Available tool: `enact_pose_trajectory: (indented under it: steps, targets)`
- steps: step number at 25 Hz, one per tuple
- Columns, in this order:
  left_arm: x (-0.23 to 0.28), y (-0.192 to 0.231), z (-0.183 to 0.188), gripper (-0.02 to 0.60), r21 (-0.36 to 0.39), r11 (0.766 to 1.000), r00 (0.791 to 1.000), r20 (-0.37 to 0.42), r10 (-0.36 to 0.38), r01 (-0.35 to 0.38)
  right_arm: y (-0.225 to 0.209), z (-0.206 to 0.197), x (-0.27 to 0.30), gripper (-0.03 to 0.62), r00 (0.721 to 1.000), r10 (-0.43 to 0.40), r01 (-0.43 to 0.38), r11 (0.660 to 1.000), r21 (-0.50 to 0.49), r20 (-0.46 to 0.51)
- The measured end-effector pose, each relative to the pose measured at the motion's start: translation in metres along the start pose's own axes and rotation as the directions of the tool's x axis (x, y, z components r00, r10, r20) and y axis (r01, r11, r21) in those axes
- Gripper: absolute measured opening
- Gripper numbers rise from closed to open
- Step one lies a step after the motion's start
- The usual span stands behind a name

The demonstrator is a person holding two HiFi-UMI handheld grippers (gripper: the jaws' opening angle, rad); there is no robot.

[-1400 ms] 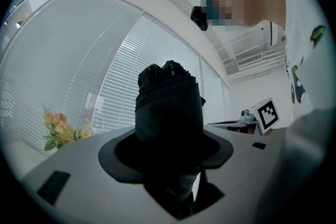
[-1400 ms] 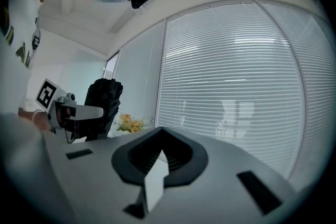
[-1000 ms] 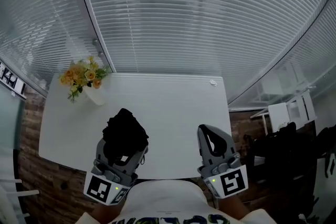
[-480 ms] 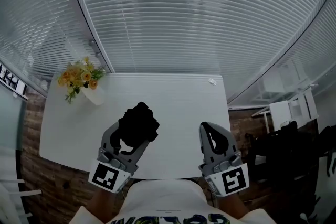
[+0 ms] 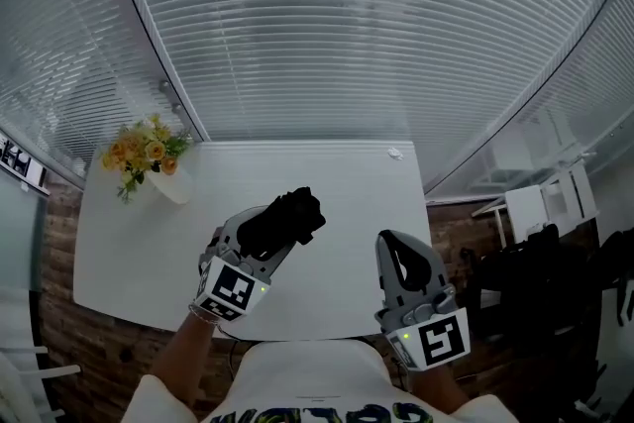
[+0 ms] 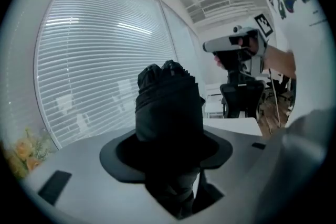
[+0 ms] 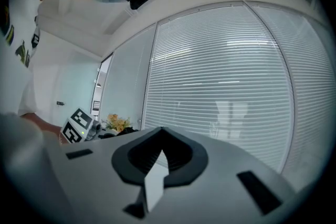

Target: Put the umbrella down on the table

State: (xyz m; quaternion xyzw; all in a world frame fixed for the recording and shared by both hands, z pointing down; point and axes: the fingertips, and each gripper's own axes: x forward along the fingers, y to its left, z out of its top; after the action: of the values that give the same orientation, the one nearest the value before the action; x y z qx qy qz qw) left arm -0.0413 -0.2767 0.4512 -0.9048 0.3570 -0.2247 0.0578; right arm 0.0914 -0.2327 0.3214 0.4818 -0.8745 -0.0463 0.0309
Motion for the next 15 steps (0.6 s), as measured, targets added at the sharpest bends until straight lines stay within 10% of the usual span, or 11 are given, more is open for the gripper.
enact_pose_trajectory:
  steps: [15]
  targets:
    - [0.097, -0.042, -0.114, 0.256, 0.202, 0.94, 0.884, -0.438, -0.165, 0.276, -0.001, -0.002, 0.008, 0.009, 1.0, -0.018, 0.018, 1.0, -0.001, -0.011]
